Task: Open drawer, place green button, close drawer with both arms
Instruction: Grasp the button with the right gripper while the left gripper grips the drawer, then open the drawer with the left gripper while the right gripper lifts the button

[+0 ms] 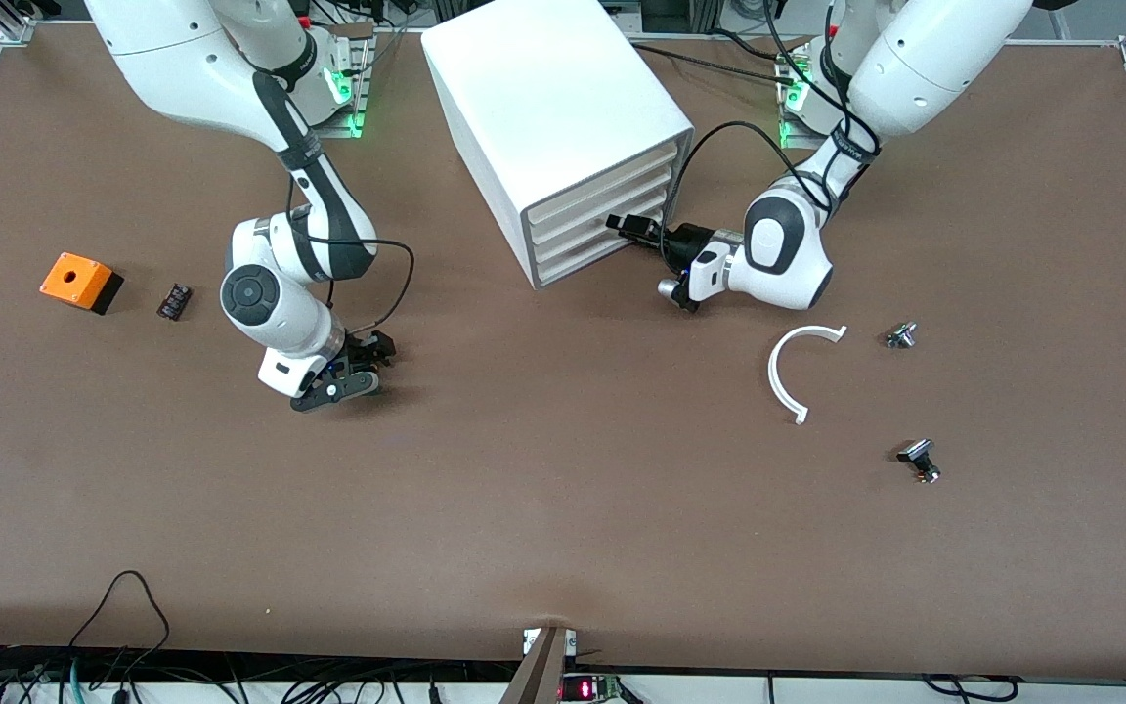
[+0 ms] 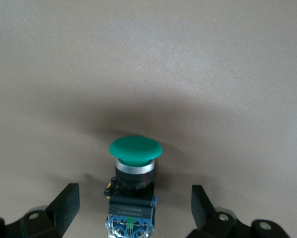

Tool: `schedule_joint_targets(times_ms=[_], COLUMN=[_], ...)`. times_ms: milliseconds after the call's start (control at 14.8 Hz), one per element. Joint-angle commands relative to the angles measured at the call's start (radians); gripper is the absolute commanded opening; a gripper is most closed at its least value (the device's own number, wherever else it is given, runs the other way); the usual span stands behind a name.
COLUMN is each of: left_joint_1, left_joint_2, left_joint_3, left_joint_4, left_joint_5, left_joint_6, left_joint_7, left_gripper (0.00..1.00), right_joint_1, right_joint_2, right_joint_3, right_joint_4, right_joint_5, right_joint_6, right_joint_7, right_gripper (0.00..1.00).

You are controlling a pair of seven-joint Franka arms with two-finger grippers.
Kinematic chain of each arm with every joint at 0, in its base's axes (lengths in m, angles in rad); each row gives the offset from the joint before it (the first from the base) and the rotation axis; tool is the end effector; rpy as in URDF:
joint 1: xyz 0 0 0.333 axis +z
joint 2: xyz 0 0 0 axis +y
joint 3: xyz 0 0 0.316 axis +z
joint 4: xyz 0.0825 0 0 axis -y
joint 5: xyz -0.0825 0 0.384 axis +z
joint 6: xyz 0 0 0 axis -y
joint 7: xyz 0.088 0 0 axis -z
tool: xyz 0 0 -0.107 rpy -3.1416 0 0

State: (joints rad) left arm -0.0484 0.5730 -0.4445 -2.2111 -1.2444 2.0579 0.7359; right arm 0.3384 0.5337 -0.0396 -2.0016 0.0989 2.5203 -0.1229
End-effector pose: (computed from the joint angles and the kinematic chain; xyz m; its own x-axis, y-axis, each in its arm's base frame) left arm 0.4055 -0.2944 0.1370 0.8744 -0.3581 -0.3274 0.1507 -0.4410 0.8848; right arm 0.5782 0.1775 0.1865 0.9405 0.3395 -0.0107 0.3389 -0.9401 -0.0378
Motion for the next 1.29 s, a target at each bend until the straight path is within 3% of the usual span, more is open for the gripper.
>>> schedule_joint_targets(times_ms=[0,135,203,542,880,1151,1219], left_joint_1=[-0.005,-0.008,-0.01,0.024,0.033,0.042,0.047], left_joint_2=[-0.007,-0.005,-0.005,-0.024,-0.024,-0.024,-0.028], left_joint_3=[-0.014,-0.019,-0.02,-0.003,0.148,0.214,0.214], left_joint_4=[-0.024,-0.025,-0.024,-0.016,0.102,0.165,0.166], left_joint_5=[-0.029,-0.026,-0.018,-0.015,0.092,0.112,0.112], left_joint_6=[0.034,0.053,0.056,0.111,0.113,0.113,0.113], left_joint_7=[0.033,0.033,0.033,0.033,0.03,0.03,0.028], left_gripper=[0.34,0.05,0.0,0.0,0.0,0.0,0.2], right_joint_1=[0.002,0.002,0.002,0.002,0.002,0.001,0.001], right_joint_2=[0.008,0.012,0.012,0.012,-0.009,-0.005,-0.001], right_joint_3=[0.0,0.0,0.0,0.003,0.033,0.035,0.037], right_joint_4=[-0.009,-0.009,-0.009,0.0,0.062,0.245,0.289], right_joint_5=[0.007,0.007,0.007,0.011,0.018,0.018,0.016], right_joint_6=[0.021,0.02,0.02,0.012,-0.02,-0.205,-0.234], right_joint_7=[-0.023,-0.023,-0.021,-0.011,-0.012,-0.018,-0.021], right_gripper=[0.81,0.52,0.44,0.16,0.13,0.13,0.13])
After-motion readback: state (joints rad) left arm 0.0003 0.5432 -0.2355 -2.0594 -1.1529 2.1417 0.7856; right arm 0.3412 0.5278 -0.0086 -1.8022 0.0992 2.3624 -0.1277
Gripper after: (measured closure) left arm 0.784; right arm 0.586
